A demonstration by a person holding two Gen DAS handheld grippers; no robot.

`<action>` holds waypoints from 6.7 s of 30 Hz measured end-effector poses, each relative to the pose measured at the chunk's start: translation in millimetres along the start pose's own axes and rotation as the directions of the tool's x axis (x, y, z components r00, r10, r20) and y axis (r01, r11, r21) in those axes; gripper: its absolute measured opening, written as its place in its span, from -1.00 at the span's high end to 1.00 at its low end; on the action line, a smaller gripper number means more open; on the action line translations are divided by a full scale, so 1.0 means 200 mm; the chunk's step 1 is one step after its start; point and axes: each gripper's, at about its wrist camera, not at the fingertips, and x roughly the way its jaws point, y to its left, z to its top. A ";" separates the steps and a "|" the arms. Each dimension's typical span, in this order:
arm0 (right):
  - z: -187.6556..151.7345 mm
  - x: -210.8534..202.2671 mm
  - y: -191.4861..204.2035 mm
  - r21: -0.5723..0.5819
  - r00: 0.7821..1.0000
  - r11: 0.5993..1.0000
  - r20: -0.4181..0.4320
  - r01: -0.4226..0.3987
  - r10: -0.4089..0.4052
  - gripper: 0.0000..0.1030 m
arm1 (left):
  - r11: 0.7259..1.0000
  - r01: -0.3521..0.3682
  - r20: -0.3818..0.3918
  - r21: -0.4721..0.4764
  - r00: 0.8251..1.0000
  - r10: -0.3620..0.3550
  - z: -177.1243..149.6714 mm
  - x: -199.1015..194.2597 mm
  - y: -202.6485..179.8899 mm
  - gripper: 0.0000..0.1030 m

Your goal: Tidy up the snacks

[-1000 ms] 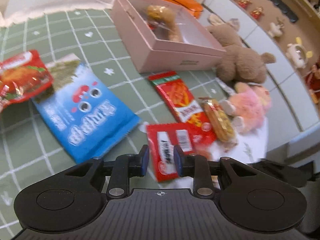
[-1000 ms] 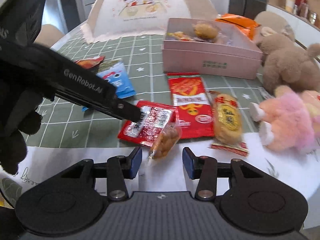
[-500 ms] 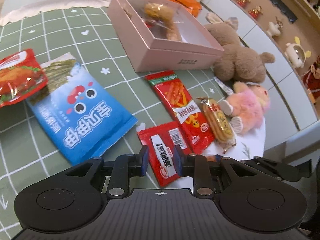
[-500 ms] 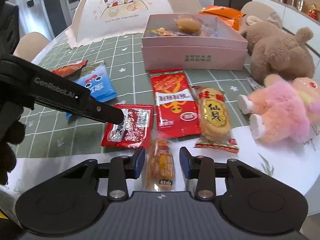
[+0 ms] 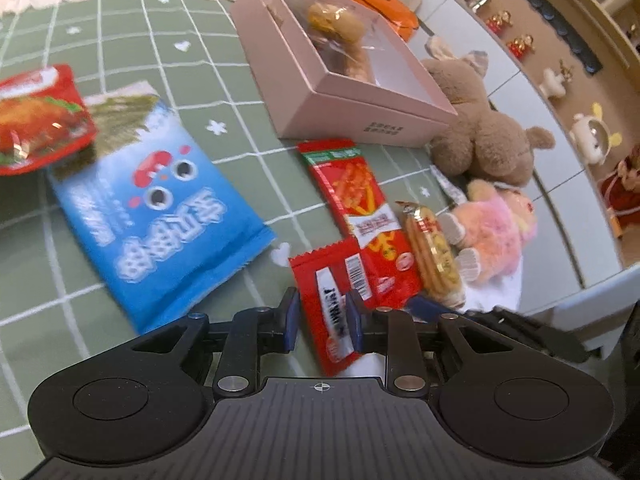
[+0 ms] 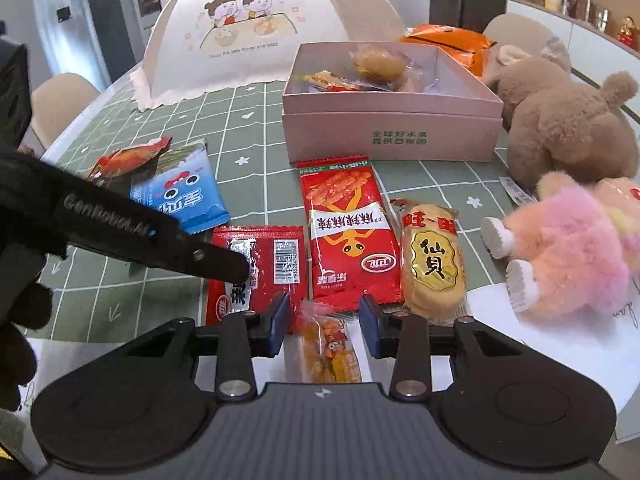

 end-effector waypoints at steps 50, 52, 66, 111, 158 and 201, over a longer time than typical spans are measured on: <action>0.01 -0.20 -0.32 0.123 0.992 0.986 0.046 0.114 -0.121 -0.10 | 0.998 -0.009 0.020 0.059 1.000 0.008 0.17 0.06 -0.39 0.58; -0.05 -0.24 -0.32 0.129 0.990 0.983 0.037 0.134 -0.140 -0.10 | 0.992 -0.026 0.025 0.120 0.999 0.023 0.20 0.13 -0.52 0.58; -0.35 -0.40 -0.41 0.305 0.974 0.927 -0.006 0.216 -0.225 -0.10 | 0.829 -0.308 0.058 0.467 0.946 0.319 0.10 0.46 -0.83 0.20; 0.15 0.01 0.14 -0.110 0.998 0.992 -0.033 0.058 -0.062 0.06 | 0.986 -0.152 0.104 -0.067 0.982 0.158 -0.12 -0.43 0.01 0.23; 0.45 -0.23 -0.08 -0.076 0.995 0.995 0.082 0.066 -0.060 -0.38 | 0.963 -0.166 0.286 -0.213 0.932 0.224 0.06 -0.64 0.33 0.22; 0.82 0.61 0.99 -0.214 0.967 0.944 -0.104 -0.251 0.233 -0.37 | 0.867 -0.252 0.223 -0.429 0.901 0.372 -0.27 -0.80 0.54 0.22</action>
